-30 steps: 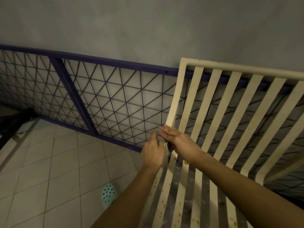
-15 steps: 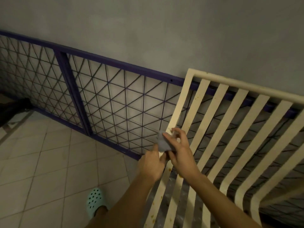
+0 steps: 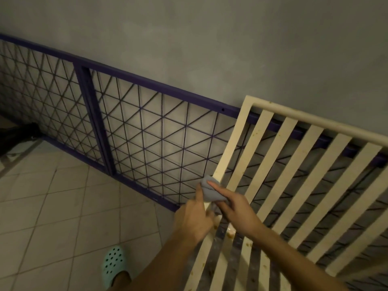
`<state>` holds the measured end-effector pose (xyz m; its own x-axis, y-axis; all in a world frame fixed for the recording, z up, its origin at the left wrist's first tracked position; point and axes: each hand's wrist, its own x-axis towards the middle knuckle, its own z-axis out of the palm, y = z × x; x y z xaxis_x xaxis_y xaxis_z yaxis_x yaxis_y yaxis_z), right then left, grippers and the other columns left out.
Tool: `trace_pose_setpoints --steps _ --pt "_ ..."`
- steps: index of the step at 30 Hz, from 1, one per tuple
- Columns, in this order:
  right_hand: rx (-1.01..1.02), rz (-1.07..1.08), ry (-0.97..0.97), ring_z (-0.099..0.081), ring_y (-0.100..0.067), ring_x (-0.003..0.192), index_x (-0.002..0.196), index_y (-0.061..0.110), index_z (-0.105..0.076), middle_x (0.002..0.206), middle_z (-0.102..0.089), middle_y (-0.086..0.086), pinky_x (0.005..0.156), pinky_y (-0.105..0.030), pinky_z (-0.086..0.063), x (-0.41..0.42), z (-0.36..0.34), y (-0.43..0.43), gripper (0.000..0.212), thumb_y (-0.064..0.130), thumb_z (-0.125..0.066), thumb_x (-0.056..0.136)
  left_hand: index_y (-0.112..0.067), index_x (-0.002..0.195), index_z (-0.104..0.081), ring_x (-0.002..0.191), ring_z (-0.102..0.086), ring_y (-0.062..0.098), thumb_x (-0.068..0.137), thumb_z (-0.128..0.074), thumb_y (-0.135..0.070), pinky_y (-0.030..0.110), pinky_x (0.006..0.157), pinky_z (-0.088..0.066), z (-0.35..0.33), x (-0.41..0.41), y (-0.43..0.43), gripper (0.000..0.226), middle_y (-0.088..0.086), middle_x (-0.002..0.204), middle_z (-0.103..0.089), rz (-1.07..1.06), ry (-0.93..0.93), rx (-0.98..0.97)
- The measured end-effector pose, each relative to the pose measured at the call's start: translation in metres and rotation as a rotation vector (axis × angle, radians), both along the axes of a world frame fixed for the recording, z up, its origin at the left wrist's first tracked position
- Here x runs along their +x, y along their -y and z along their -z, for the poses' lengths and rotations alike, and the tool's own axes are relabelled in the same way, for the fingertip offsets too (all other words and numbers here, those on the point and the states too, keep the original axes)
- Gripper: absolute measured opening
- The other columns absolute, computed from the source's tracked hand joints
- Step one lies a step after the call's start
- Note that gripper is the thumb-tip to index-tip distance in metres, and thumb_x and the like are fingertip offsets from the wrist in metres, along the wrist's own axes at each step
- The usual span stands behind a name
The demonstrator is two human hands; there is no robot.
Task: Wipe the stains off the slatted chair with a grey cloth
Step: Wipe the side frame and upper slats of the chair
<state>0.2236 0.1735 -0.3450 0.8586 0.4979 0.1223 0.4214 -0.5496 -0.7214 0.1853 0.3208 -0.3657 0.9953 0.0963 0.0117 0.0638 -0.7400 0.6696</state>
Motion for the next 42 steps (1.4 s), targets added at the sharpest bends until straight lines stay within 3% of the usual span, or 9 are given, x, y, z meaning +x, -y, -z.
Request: trace_pose_setpoints --steps 3,6,8,10,14,18,24,32,42 --pt "-0.267 -0.06 0.09 -0.064 -0.01 0.083 0.138 0.037 -0.048 0.094 -0.068 -0.003 0.082 -0.023 -0.048 0.034 -0.025 0.02 0.045 0.017 -0.051 0.099 -0.023 0.152 0.006 0.078 -0.056 0.014 0.095 -0.051 -0.029 0.025 0.068 -0.047 -0.004 -0.001 0.011 0.082 0.0 0.095 -0.058 0.039 -0.005 0.075" --pt "-0.225 -0.018 0.02 -0.06 -0.029 0.078 0.113 0.027 -0.07 0.084 -0.063 -0.018 0.086 -0.044 -0.049 0.061 -0.05 0.02 0.047 0.062 -0.046 0.092 -0.026 0.152 0.007 0.076 -0.058 0.014 0.096 -0.05 -0.03 0.027 0.068 -0.049 -0.001 0.002 0.01 0.08 0.002 0.096 -0.062 0.019 0.035 0.094" --pt "-0.263 0.031 0.09 -0.063 -0.033 0.093 0.129 0.034 -0.059 0.101 -0.067 -0.018 0.09 -0.045 -0.049 0.067 -0.047 0.015 0.033 0.032 -0.047 0.098 -0.026 0.152 0.005 0.08 -0.061 0.014 0.098 -0.046 -0.035 0.028 0.071 -0.052 0.001 0.001 0.008 0.075 0.002 0.101 -0.063 0.017 0.045 0.076" --pt "-0.325 0.002 0.222 -0.061 -0.037 0.105 0.145 0.038 -0.038 0.116 -0.064 -0.019 0.092 -0.043 -0.048 0.059 -0.032 0.019 0.058 0.007 -0.039 0.096 -0.025 0.152 0.002 0.086 -0.064 0.016 0.099 -0.043 -0.037 0.031 0.075 -0.054 0.004 -0.003 0.009 0.071 0.003 0.105 -0.064 0.013 0.064 0.064" --pt "-0.463 -0.179 0.332 -0.06 -0.024 0.083 0.147 0.054 0.004 0.097 -0.059 -0.009 0.08 -0.037 -0.052 0.054 -0.017 0.025 0.081 0.008 -0.043 0.099 -0.024 0.149 -0.013 0.083 -0.064 0.017 0.099 -0.042 -0.036 0.03 0.071 -0.052 -0.001 0.013 0.003 0.059 0.002 0.099 -0.063 0.033 0.087 0.075" --pt "-0.593 -0.099 0.452 -0.057 -0.015 0.075 0.147 0.049 0.009 0.097 -0.057 -0.003 0.069 -0.026 -0.049 0.077 -0.037 0.027 0.084 0.015 -0.05 0.097 -0.029 0.145 -0.015 0.077 -0.065 0.019 0.097 -0.045 -0.037 0.037 0.07 -0.057 0.0 0.021 -0.004 0.057 0.002 0.092 -0.065 0.015 0.076 0.054" --pt "-0.557 -0.06 0.317 -0.06 -0.026 0.083 0.139 0.055 0.026 0.102 -0.058 -0.011 0.073 -0.037 -0.053 0.046 -0.002 0.027 0.092 0.012 -0.045 0.099 -0.025 0.137 -0.03 0.079 -0.065 0.017 0.098 -0.045 -0.038 0.03 0.067 -0.052 0.006 0.016 0.008 0.044 -0.001 0.092 -0.065 0.033 0.071 0.031" --pt "-0.516 0.187 0.22 -0.059 -0.027 0.076 0.144 0.052 0.015 0.089 -0.058 -0.01 0.065 -0.039 -0.051 0.038 -0.001 -0.007 0.084 0.011 -0.043 0.098 -0.022 0.12 -0.048 0.082 -0.062 0.017 0.101 -0.035 -0.04 0.029 0.064 -0.041 0.002 0.035 0.006 0.029 -0.001 0.094 -0.064 -0.044 0.173 -0.062" --pt "-0.482 0.168 0.049 -0.061 -0.035 0.09 0.152 0.041 0.002 0.105 -0.061 -0.02 0.066 -0.036 -0.043 -0.043 0.007 -0.036 0.075 0.016 -0.045 0.099 -0.013 0.122 -0.052 0.093 -0.063 0.021 0.102 -0.038 -0.03 0.042 0.078 -0.053 0.006 -0.012 -0.011 0.031 0.008 0.108 -0.065 -0.062 0.186 -0.134"
